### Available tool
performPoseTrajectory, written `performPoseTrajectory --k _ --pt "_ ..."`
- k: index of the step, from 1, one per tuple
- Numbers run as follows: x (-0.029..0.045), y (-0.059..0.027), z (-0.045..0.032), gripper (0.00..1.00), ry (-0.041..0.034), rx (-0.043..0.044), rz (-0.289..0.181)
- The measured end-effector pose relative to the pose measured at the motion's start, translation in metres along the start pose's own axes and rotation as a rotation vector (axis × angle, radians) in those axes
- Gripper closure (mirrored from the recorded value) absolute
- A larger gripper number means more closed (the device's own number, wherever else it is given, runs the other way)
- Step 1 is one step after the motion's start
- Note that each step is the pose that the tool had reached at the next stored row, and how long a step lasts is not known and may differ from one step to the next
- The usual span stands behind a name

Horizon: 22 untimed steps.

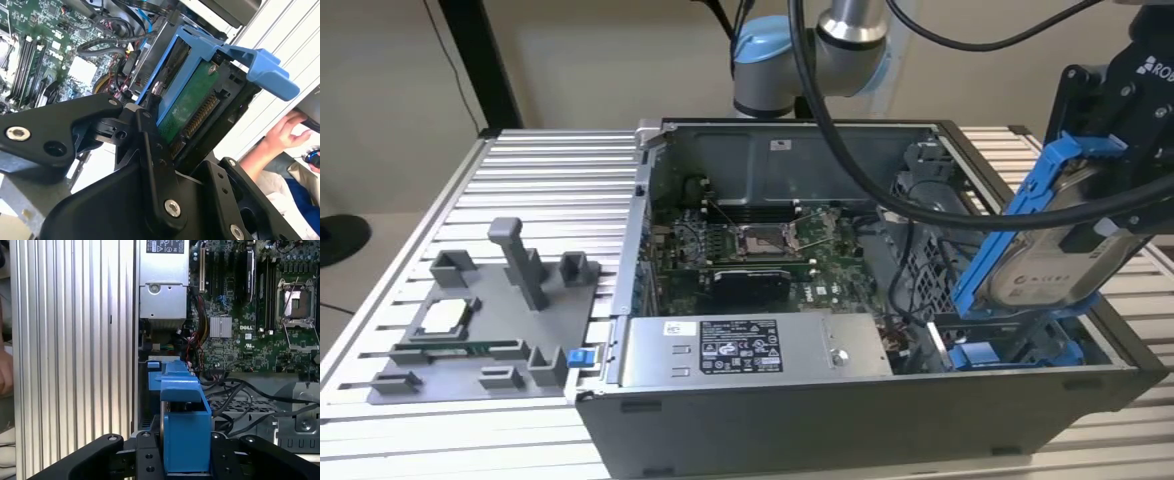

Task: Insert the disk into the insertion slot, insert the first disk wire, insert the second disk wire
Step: 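Insert the disk into the insertion slot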

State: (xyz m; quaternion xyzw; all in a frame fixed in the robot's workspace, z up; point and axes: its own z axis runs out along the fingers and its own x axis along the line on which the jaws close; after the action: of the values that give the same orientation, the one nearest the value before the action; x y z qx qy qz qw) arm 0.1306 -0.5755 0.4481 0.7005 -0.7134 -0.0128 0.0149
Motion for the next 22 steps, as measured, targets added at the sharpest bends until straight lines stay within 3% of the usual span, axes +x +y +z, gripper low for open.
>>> performPoseTrajectory --k 22 --pt "0.0000 -0.0002 0.0057 1.00 0.0000 0.0000 0.000"
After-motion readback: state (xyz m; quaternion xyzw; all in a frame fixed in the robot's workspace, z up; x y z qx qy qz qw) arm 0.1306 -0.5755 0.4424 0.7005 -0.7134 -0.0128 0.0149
